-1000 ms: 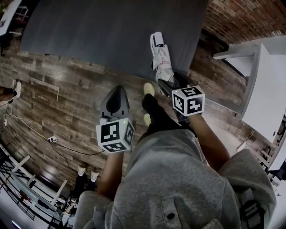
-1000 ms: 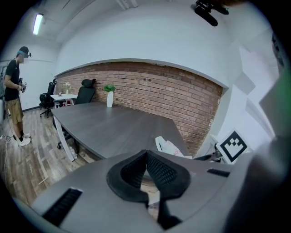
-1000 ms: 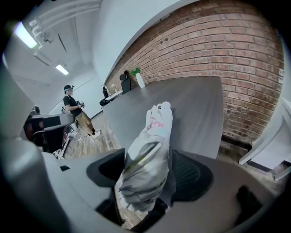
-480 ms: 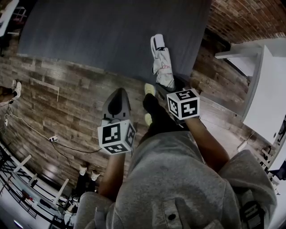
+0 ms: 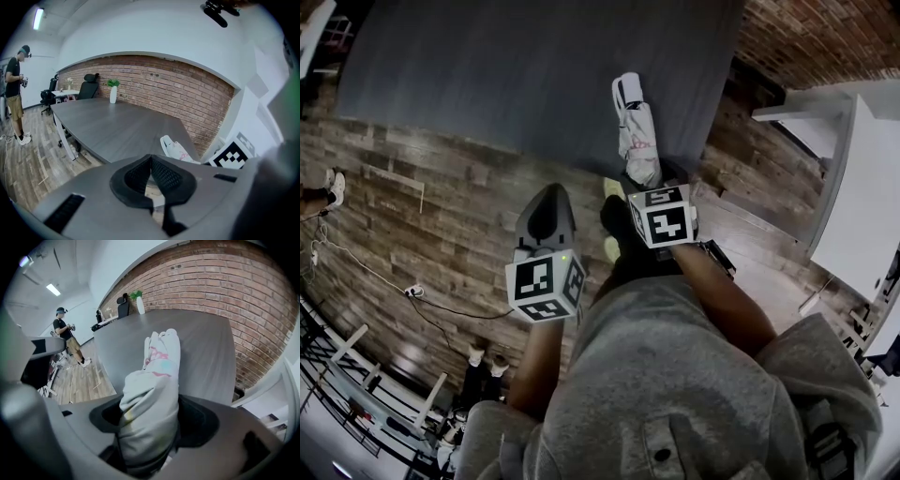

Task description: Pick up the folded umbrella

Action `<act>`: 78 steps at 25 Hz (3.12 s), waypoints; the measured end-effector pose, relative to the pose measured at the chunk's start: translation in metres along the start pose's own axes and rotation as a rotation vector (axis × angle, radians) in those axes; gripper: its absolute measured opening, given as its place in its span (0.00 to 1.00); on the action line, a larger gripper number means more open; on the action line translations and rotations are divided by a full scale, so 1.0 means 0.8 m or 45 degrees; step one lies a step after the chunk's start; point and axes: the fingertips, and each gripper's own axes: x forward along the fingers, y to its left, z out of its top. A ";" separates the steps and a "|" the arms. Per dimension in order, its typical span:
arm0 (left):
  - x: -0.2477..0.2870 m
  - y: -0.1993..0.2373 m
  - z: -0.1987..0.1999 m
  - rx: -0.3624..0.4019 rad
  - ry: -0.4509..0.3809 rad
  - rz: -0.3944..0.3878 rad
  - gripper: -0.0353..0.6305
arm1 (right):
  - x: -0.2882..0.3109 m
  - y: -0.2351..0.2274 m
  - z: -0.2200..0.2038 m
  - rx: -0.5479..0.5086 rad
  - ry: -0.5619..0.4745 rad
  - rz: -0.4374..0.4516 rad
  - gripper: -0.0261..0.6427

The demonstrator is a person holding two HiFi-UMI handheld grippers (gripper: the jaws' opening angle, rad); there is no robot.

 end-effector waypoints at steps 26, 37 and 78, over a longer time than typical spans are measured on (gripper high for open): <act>-0.077 -0.020 0.020 0.042 -0.154 -0.014 0.07 | -0.109 0.005 0.050 0.506 -0.335 0.625 0.40; -0.181 -0.038 0.015 0.063 -0.315 0.030 0.07 | -0.259 0.020 0.048 0.280 -0.764 0.619 0.40; -0.359 -0.176 -0.054 0.117 -0.475 0.034 0.07 | -0.506 0.046 -0.089 0.027 -1.154 0.601 0.40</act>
